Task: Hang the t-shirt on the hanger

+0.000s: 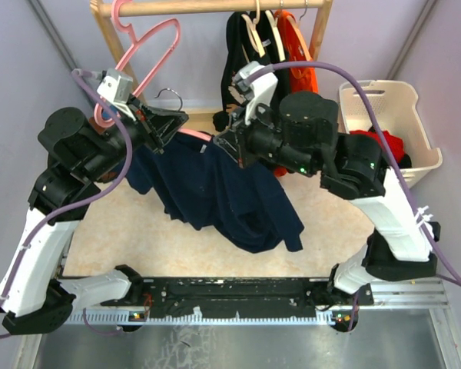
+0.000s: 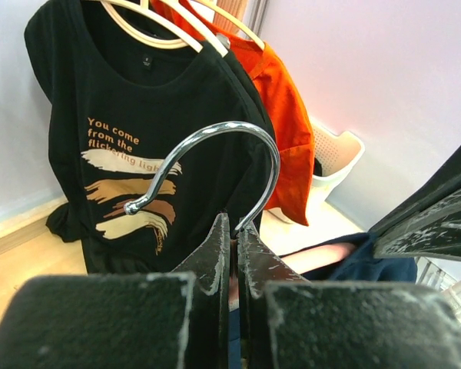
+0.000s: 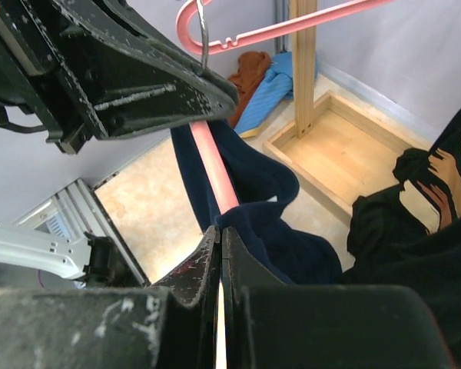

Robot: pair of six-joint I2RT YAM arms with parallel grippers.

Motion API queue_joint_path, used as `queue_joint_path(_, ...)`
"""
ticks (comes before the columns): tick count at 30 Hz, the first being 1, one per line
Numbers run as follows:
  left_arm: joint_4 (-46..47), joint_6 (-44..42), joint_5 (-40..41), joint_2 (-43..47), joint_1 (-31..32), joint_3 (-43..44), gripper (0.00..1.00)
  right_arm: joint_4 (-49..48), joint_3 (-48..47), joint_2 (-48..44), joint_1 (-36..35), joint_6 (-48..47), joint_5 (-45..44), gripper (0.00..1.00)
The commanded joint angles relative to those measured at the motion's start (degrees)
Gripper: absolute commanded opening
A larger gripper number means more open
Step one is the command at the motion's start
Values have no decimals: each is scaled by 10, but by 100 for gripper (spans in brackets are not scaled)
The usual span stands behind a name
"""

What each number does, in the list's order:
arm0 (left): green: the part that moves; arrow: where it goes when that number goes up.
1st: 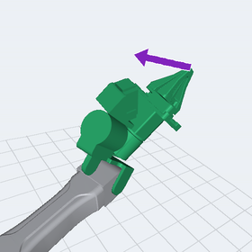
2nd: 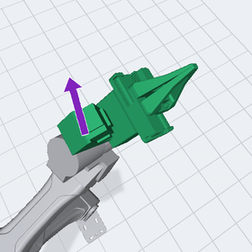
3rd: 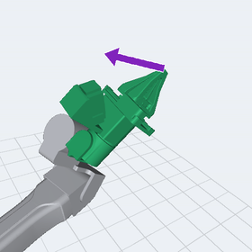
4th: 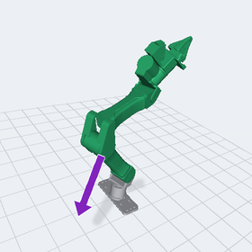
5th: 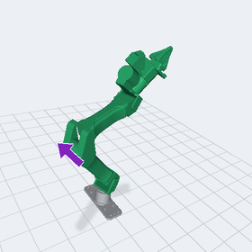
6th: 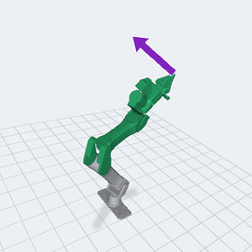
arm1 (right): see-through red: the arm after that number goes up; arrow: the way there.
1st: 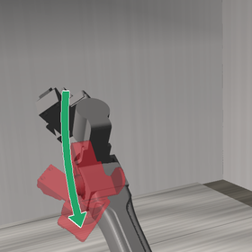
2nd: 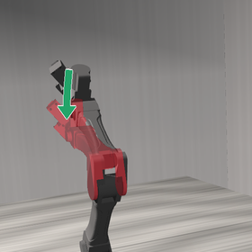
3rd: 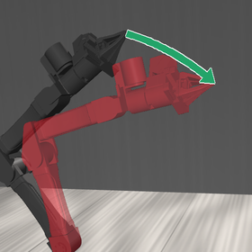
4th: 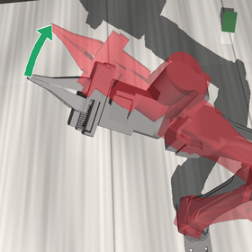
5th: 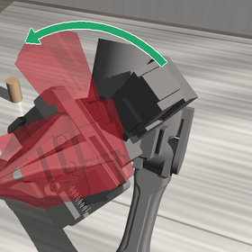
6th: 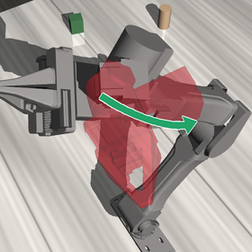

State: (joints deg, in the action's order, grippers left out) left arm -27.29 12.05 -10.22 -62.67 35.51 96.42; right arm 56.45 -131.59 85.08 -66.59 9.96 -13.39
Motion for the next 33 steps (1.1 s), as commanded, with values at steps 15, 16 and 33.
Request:
queue_joint_path(15,53,6,-24,20,-1,-15,0,-36,9,25,-2,-52,-32,0)
queue_joint_path(16,53,6,-26,19,-1,-15,0,-35,14,21,-2,-54,-32,0)
queue_joint_path(33,48,4,-41,14,-1,2,0,-35,43,9,-3,-75,-52,15)
